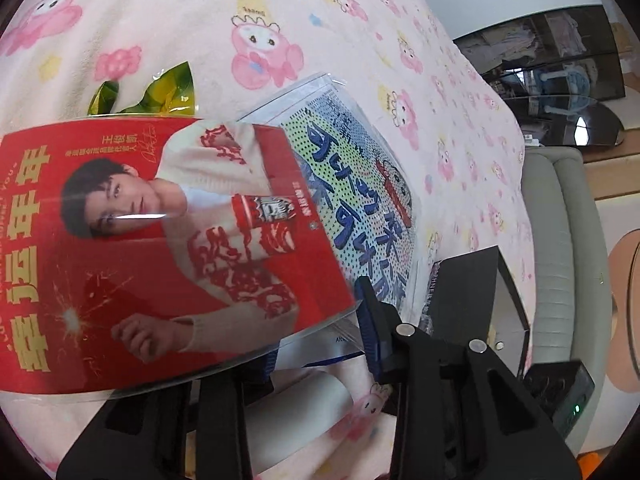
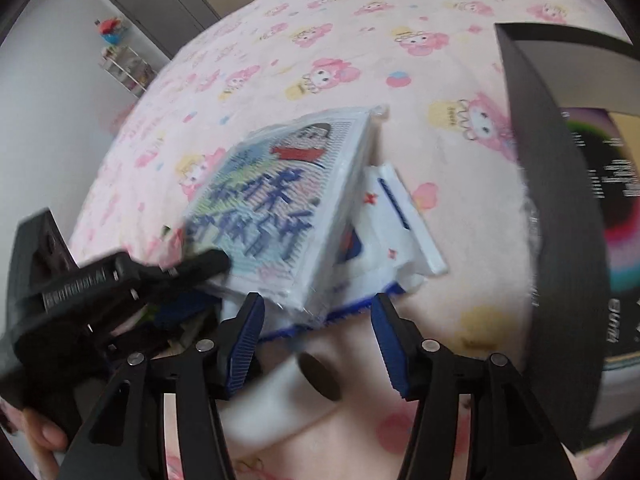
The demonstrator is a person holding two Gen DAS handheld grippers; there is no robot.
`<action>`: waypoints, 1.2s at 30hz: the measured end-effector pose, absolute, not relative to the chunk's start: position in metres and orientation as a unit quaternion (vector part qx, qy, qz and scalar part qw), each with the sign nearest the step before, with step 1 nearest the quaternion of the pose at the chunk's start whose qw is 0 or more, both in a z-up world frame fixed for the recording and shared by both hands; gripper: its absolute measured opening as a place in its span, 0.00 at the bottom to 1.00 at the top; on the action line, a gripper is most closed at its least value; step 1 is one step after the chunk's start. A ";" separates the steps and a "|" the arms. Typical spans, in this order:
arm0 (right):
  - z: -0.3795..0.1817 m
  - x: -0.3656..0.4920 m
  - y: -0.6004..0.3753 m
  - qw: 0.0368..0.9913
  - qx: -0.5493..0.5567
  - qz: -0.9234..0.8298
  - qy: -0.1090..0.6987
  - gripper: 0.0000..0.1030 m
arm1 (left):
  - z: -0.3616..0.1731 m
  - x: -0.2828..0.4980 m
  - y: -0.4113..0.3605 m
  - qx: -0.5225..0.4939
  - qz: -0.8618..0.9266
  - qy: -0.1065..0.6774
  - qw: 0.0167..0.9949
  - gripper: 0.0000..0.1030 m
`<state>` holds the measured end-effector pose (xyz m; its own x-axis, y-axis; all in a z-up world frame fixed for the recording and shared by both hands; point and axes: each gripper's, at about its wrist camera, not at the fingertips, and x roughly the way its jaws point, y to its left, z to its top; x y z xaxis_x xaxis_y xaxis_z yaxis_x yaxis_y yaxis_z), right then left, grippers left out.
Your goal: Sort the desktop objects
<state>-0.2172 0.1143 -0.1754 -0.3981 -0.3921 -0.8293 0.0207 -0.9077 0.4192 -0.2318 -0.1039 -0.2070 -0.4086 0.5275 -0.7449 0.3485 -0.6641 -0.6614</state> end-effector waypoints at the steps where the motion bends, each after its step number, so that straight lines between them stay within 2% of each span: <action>1: -0.175 -0.219 0.114 0.131 0.531 -0.817 -0.183 0.51 | -0.208 -0.230 -0.106 -0.539 0.731 -0.413 0.061 0.31; 13: -0.171 -0.229 0.101 0.151 0.534 -0.808 -0.197 0.50 | -0.199 -0.212 -0.109 -0.532 0.724 -0.433 0.069 0.28; 25: -0.155 -0.162 0.117 0.193 0.555 -0.790 -0.173 0.39 | -0.196 -0.138 -0.109 -0.564 0.686 -0.448 0.102 0.27; 29: -0.153 -0.140 0.122 0.202 0.558 -0.790 -0.158 0.36 | -0.203 -0.122 -0.116 -0.562 0.662 -0.484 0.107 0.25; 36: -0.151 -0.139 0.124 0.182 0.547 -0.808 -0.126 0.34 | -0.184 -0.127 -0.144 -0.517 0.725 -0.456 0.000 0.25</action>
